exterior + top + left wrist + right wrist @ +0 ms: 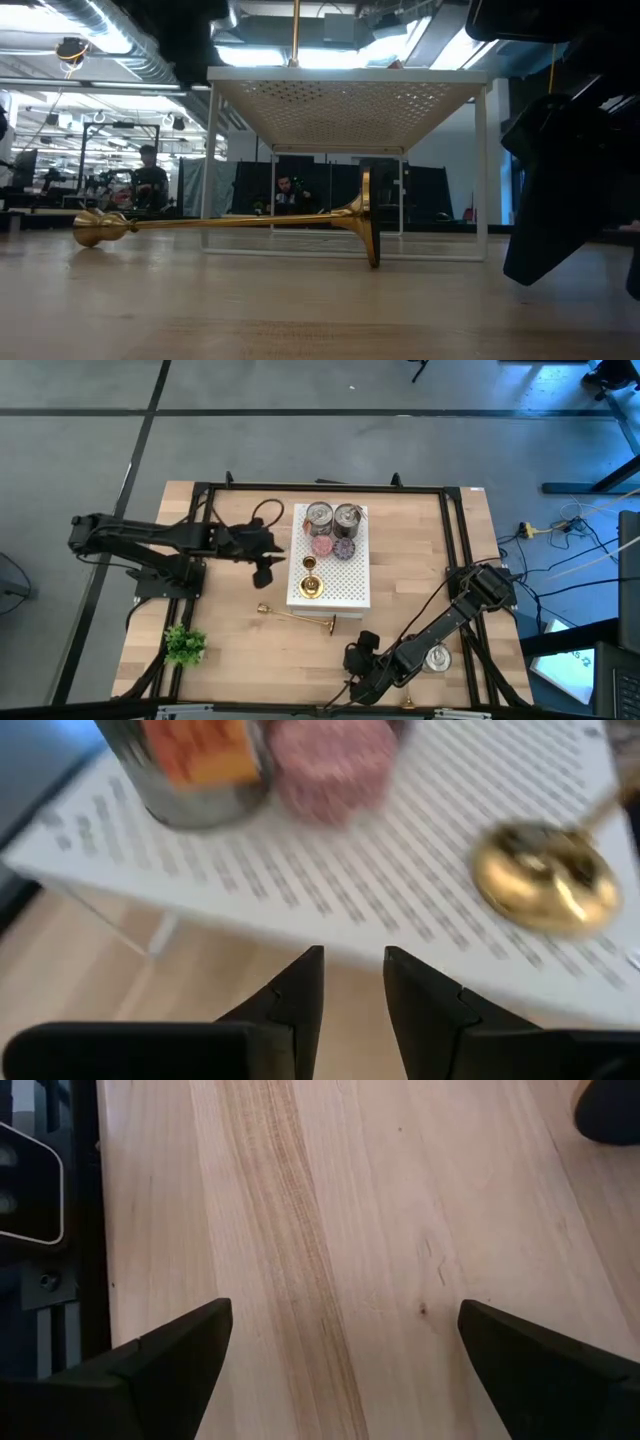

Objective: Pick & Place candle stick holders
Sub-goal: Put the top gold candle holder on the shelf

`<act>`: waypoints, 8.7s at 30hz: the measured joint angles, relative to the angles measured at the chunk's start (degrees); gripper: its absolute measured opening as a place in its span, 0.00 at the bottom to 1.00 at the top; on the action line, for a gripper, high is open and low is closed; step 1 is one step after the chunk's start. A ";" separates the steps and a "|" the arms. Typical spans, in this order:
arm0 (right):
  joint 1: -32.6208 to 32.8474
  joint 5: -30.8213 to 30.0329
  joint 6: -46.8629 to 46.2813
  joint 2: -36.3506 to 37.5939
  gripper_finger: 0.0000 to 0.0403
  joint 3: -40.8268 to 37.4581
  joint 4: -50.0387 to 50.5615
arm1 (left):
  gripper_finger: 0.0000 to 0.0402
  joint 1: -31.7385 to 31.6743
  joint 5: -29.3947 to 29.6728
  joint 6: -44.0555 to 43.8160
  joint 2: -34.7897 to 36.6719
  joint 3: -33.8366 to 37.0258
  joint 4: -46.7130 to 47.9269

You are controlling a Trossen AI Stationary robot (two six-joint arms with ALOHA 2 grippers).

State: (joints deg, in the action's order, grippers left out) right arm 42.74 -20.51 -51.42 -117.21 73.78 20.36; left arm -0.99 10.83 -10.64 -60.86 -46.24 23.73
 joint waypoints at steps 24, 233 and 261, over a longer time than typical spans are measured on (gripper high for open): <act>-0.68 0.17 1.31 0.00 0.97 0.00 -1.53 | 0.25 37.63 16.72 -33.74 -4.25 0.00 8.51; 6.35 -46.17 -1.72 -7.10 0.04 51.04 55.76 | 0.01 63.68 47.63 26.37 -17.73 -0.37 -59.45; 2.07 -53.99 3.59 5.73 0.04 42.49 63.30 | 0.00 66.55 53.93 17.84 -17.75 -0.39 -50.88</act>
State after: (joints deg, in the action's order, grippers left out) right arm 44.81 -74.50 -47.83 -111.48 116.27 83.66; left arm 65.57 64.76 7.20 -78.61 -46.63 -27.15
